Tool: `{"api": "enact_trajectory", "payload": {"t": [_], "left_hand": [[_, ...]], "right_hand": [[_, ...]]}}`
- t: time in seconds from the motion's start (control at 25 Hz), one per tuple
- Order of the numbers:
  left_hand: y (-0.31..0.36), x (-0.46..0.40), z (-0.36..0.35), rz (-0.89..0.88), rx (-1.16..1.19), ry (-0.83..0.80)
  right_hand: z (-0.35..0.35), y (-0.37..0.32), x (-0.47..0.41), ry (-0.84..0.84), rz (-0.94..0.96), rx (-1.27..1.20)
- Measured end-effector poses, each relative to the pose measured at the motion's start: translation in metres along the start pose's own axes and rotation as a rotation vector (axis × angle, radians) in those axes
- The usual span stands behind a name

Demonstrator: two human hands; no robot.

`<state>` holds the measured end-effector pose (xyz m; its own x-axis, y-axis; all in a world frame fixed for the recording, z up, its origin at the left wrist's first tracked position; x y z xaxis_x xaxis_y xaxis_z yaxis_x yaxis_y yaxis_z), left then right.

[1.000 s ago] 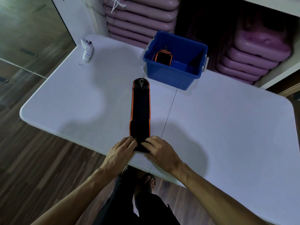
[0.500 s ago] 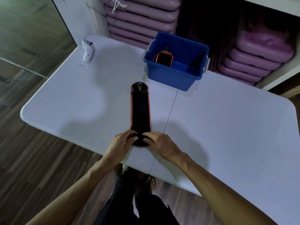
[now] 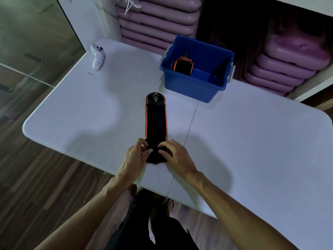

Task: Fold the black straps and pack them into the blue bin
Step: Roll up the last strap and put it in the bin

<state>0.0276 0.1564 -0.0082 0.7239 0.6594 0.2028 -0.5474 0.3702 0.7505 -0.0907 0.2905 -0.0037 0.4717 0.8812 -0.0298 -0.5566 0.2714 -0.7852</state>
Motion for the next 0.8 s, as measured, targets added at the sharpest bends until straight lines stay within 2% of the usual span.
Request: {"api": "enact_trajectory", "payload": {"t": [0.24, 0.36, 0.52, 0.6, 0.72, 0.8], "left_hand": [[-0.009, 0.0, -0.014, -0.186, -0.108, 0.179], [-0.017, 0.001, -0.008, -0.239, -0.196, 0.132], [-0.019, 0.0, 0.006, -0.309, -0.287, 0.06], [-0.007, -0.016, 0.015, -0.288, -0.194, 0.105], [0.015, -0.078, 0.028, -0.164, -0.063, 0.206], [0.03, -0.124, 0.03, -0.068, -0.1, 0.14]], "right_hand": [[-0.008, 0.005, -0.003, -0.003, 0.034, 0.042], [-0.01, 0.01, 0.007, -0.07, 0.113, 0.186], [-0.008, 0.014, 0.018, -0.06, 0.199, 0.546], [-0.008, 0.01, 0.015, -0.047, 0.215, 0.639], [-0.007, 0.007, 0.012, -0.041, 0.242, 0.678], [-0.007, 0.009, 0.014, -0.042, 0.251, 0.68]]}}
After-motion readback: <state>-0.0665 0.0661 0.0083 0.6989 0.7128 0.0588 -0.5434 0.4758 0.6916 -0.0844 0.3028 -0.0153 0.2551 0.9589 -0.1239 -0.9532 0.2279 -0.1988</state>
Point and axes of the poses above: each hand's wrist, its own x-axis away from the middle knuckle, its own z-axis out of the back of the hand, y = z × x, the point moved 1 cm from there along -x, towards the middle knuckle, and after that the axes turned 7 degrees about z, right-handed, at the moved point
